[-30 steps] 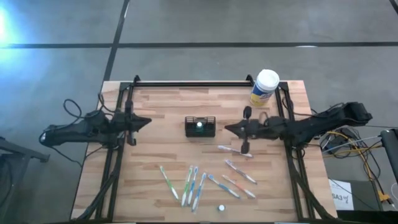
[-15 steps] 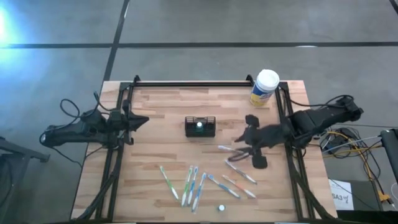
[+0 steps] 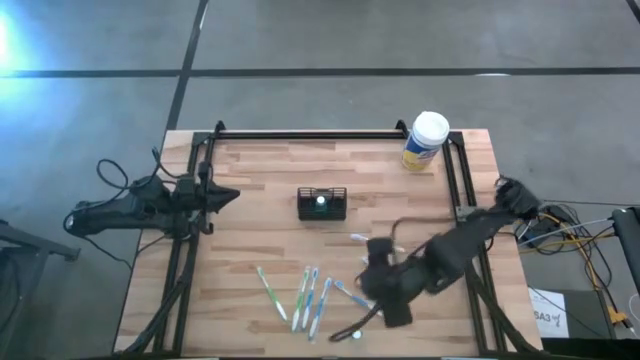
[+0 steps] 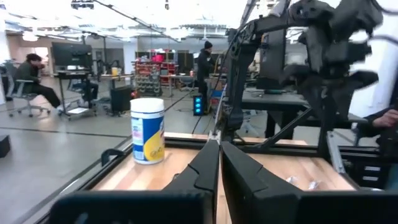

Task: Pick & Place toothbrushing station
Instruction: Put the blue mouthwash in the wire organizer

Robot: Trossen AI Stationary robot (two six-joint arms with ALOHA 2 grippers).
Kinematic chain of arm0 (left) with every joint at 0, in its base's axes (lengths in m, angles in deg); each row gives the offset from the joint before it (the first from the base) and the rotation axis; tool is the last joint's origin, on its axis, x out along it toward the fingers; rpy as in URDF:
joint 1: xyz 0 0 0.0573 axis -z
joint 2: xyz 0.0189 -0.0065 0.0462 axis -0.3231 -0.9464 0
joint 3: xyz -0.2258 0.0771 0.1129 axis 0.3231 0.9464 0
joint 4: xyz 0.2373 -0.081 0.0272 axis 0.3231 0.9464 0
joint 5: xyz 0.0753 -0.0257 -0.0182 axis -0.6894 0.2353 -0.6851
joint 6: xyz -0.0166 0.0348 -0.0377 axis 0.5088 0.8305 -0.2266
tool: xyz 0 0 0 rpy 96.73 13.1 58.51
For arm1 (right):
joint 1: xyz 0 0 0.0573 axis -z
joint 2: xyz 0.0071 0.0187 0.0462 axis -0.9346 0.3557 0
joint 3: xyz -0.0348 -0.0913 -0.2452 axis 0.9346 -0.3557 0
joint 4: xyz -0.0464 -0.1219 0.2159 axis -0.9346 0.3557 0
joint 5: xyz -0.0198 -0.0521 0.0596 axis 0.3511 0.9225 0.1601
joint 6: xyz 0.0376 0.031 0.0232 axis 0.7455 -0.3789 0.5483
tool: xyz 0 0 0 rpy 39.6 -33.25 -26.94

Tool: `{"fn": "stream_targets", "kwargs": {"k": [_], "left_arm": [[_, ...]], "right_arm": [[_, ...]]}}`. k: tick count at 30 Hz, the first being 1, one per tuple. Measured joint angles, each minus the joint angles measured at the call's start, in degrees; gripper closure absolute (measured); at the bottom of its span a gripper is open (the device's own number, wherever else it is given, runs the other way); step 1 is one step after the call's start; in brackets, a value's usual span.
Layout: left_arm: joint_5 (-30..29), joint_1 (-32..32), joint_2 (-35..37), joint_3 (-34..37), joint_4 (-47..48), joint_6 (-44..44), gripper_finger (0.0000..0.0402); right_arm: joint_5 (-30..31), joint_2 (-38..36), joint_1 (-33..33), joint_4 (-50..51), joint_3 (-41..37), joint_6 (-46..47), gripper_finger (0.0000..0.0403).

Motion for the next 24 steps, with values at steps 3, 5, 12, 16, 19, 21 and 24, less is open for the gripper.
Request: {"fn": "stream_targets", "kwargs": {"k": [3, 5, 12, 16, 19, 21, 24], "left_arm": [[0.91, 0.02, 0.0, 0.0, 0.14, -1.47, 0.0378], [1.19, 0.0, 0.0, 0.0, 0.2, -2.57, 0.0378], [1.3, 0.01, 0.0, 0.19, 2.32, -3.68, 0.0378], [1.32, 0.0, -0.05, 0.63, 3.32, -3.68, 0.0378], [1.34, 0.01, -0.09, 0.63, 4.08, -4.16, 0.0378], [1.42, 0.01, -0.11, 0.66, 4.63, -4.59, 0.0378], [1.82, 0.02, -0.16, 0.66, 5.35, -4.67, 0.0378]], "right_arm": [[-1.35, 5.78, -1.26, 1.26, 5.31, 3.18, 0.0152], [-3.17, 9.7, -1.72, 3.3, 9.59, 6.12, 0.0151], [-10.47, 24.25, -2.98, 10.9, 24.15, 9.24, 0.0152], [-10.93, 30.69, -3.2, 14.79, 31.95, 7.63, 0.0153], [-12.13, 31.51, -3.13, 14.19, 30.22, 7.63, 0.0154], [-12.14, 31.45, -3.14, 14.23, 28.83, 7.61, 0.0154], [-11.99, 31.78, -3.51, 15.33, 27.97, 5.78, 0.0154]]}}
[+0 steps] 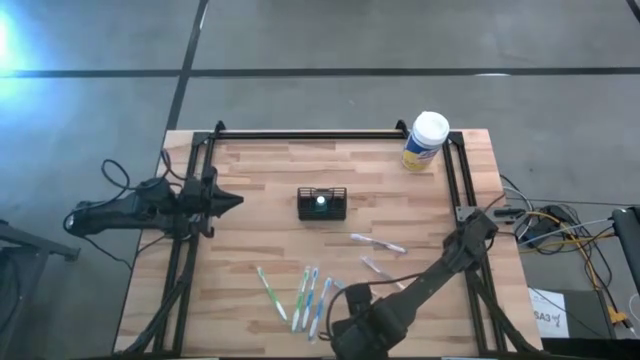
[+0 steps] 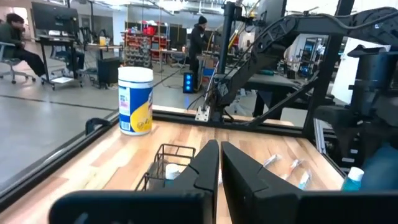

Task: Pick & Place toothbrushing station
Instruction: Put the blue mouthwash in the wire organizer

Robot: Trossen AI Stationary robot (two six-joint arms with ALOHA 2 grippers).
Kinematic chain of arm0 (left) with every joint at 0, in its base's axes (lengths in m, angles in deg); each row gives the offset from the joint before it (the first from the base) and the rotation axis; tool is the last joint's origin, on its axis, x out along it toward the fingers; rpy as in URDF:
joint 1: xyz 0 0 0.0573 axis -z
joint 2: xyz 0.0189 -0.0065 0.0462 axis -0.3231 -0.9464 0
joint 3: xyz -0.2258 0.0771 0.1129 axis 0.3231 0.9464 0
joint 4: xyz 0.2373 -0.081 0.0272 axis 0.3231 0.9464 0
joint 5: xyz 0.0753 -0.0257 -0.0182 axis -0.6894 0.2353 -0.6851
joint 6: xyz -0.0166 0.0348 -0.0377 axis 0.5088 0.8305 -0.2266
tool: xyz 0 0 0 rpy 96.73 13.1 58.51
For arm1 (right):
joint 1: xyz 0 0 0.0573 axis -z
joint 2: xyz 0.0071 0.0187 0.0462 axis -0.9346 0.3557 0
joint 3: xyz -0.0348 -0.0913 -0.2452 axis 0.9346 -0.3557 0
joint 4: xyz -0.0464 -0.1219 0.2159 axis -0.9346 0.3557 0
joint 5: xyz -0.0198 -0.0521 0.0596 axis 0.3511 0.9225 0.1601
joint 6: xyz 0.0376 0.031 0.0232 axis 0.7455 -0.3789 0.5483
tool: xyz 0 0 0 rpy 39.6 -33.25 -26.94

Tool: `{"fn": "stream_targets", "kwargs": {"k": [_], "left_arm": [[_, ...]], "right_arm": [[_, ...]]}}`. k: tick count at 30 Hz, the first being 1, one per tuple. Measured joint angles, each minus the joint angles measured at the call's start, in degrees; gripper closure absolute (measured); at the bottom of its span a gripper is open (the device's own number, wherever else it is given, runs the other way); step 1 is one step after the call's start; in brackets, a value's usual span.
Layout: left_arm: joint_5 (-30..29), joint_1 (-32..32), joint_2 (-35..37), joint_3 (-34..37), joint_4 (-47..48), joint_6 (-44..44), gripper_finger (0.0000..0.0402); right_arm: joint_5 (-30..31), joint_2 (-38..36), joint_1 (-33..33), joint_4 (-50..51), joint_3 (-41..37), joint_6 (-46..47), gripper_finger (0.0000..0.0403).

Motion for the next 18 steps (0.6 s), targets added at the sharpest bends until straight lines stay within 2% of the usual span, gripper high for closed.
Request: {"fn": "stream_targets", "kwargs": {"k": [18], "left_arm": [[0.73, 0.0, -0.02, 0.0, 0.45, -0.04, 0.0378]], "right_arm": [[0.04, 0.62, -0.11, -8.31, -4.57, -5.23, 0.0179]]}}
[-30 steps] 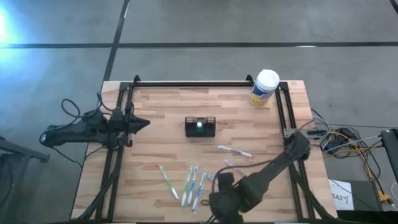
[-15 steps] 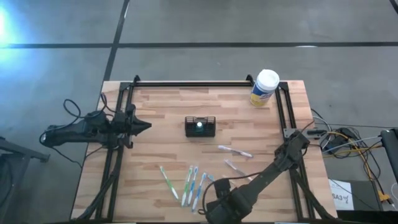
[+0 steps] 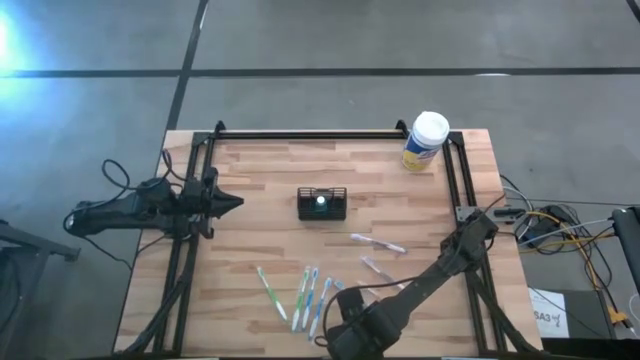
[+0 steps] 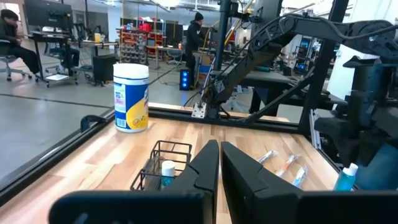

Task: Pick & Place toothbrushing station
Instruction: Put the blue mouthwash in the wire organizer

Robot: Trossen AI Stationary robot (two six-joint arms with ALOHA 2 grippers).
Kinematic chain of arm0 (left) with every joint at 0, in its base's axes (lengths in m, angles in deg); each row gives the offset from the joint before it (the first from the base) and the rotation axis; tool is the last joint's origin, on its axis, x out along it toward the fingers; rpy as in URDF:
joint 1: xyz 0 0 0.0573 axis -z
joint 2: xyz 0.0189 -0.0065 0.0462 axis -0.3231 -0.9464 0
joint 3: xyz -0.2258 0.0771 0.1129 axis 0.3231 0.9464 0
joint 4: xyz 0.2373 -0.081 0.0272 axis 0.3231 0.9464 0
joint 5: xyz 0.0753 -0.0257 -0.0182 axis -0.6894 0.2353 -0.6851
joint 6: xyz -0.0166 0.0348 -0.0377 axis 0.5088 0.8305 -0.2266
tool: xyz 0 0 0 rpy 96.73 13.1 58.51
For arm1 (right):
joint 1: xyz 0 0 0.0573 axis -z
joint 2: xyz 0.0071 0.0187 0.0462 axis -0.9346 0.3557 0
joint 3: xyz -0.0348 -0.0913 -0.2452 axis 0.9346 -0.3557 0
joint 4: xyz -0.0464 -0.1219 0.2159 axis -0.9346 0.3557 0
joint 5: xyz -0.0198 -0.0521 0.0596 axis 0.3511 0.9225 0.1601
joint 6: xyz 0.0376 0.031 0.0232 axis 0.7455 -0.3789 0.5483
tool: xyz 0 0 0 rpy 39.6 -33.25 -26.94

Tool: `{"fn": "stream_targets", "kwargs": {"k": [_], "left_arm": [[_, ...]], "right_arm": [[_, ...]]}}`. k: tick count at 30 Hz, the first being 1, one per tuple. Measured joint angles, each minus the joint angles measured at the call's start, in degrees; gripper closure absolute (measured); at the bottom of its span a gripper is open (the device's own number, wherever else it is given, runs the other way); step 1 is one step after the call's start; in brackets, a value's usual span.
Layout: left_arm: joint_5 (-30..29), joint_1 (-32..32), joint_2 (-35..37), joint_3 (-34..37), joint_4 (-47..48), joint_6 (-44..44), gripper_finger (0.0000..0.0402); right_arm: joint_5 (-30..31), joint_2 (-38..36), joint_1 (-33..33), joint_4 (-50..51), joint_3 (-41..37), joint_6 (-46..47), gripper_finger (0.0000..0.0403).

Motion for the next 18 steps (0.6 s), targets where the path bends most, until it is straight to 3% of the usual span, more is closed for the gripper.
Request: {"fn": "stream_targets", "kwargs": {"k": [18], "left_arm": [[-0.07, 0.0, 0.0, 0.0, 0.72, 0.22, 0.0378]], "right_arm": [[-0.33, 0.0, -0.24, -0.16, -1.05, -0.29, 0.0179]]}}
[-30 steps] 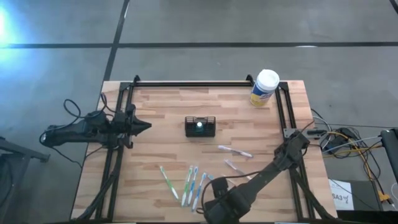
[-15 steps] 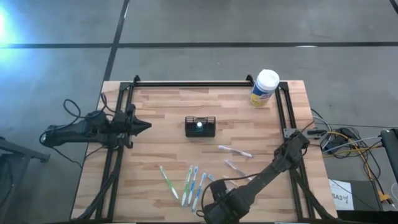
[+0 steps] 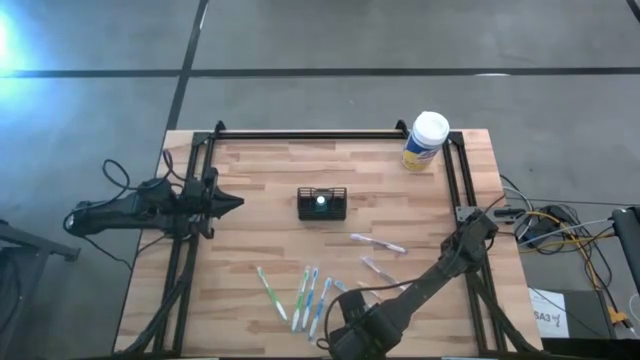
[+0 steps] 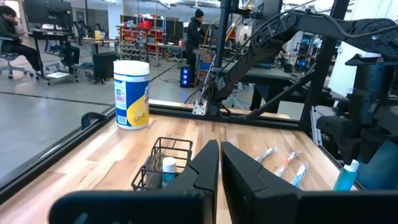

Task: Pick & Place toothbrushing station
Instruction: Put the blue mouthwash in the wire organizer

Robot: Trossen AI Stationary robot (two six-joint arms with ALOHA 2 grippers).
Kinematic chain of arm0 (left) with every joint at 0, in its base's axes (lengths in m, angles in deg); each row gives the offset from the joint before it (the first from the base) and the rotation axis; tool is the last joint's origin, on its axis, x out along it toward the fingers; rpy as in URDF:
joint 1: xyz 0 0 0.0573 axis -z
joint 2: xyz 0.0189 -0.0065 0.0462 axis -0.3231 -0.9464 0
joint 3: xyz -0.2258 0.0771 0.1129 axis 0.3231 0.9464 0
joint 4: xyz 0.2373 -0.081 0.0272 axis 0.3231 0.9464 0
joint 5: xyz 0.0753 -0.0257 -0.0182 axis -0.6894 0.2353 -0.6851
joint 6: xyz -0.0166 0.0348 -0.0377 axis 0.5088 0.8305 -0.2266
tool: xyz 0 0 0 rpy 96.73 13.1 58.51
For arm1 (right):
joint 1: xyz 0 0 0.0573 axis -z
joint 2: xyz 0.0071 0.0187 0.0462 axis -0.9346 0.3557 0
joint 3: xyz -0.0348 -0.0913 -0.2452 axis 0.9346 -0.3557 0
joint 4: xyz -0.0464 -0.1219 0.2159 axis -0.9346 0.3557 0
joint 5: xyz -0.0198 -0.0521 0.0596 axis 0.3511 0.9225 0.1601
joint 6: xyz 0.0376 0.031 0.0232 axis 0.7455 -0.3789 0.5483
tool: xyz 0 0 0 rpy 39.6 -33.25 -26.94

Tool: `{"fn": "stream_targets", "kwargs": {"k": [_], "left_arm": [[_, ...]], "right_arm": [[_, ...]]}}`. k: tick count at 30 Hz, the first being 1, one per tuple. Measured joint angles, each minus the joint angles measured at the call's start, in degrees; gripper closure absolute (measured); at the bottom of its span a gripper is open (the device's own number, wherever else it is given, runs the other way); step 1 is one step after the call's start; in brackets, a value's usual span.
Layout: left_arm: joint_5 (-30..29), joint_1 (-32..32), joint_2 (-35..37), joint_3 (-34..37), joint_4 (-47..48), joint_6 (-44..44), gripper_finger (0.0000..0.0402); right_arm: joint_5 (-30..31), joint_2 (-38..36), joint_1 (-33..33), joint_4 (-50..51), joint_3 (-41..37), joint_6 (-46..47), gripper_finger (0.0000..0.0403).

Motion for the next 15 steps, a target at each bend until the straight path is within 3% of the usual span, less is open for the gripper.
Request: {"fn": "stream_targets", "kwargs": {"k": [15], "left_arm": [[-0.04, -0.01, 0.0, 0.0, 0.02, 0.18, 0.0378]], "right_arm": [[-0.83, -0.07, 0.0, -2.82, -2.75, -0.21, 0.0179]]}}
